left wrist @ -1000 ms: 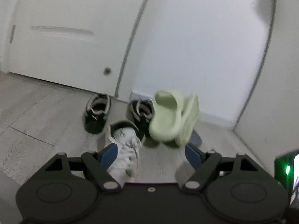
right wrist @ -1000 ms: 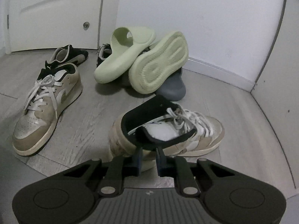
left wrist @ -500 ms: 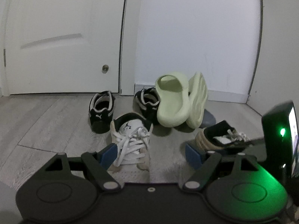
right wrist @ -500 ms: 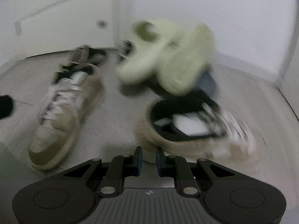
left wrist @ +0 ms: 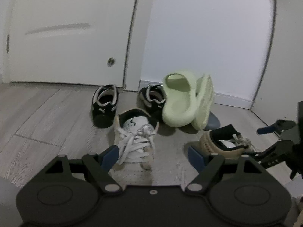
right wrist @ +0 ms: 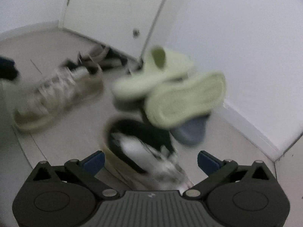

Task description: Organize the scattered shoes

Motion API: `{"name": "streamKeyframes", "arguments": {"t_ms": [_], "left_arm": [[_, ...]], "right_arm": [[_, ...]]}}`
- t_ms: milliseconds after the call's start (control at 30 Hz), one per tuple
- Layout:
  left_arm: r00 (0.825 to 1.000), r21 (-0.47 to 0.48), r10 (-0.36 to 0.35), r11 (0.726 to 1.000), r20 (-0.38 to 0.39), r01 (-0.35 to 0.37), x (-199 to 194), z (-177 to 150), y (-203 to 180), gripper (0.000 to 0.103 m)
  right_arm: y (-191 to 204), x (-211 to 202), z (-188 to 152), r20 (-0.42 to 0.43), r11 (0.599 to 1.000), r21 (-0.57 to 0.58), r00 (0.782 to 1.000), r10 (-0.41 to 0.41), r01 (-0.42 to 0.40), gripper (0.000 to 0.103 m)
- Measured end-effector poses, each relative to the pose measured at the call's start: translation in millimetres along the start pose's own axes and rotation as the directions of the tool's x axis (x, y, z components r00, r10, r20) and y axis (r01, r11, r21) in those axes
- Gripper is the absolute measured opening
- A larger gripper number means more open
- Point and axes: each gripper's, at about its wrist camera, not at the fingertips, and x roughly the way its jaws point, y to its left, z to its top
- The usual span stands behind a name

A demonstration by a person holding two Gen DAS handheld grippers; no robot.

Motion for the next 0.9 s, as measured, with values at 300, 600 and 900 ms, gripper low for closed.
{"name": "streamKeyframes", "arguments": {"t_ms": [300,600,900], "left_arm": [[1.0,0.013,-0.011,1.0,-0.018,0.011,6,0,-3,0.081],[1.0,0.006,-0.015,1.0,-0.002,0.015,3,0,-3,0.081],[1.0,-0.028,-0.012,1.0,0.016,0.013,0,2,1,0.081]], "right_arm": [[-29,33,-30,-0.057,0.974,0.186,0.989,0.139,-0.127,0.103],[-13,35,-5,-0.241,0.912,0.411,0.963,0.122,-0.012,0.103],[25,-2,3,-0.173,0.861,0.495,0.959,0.225,-0.113,0.1]]}}
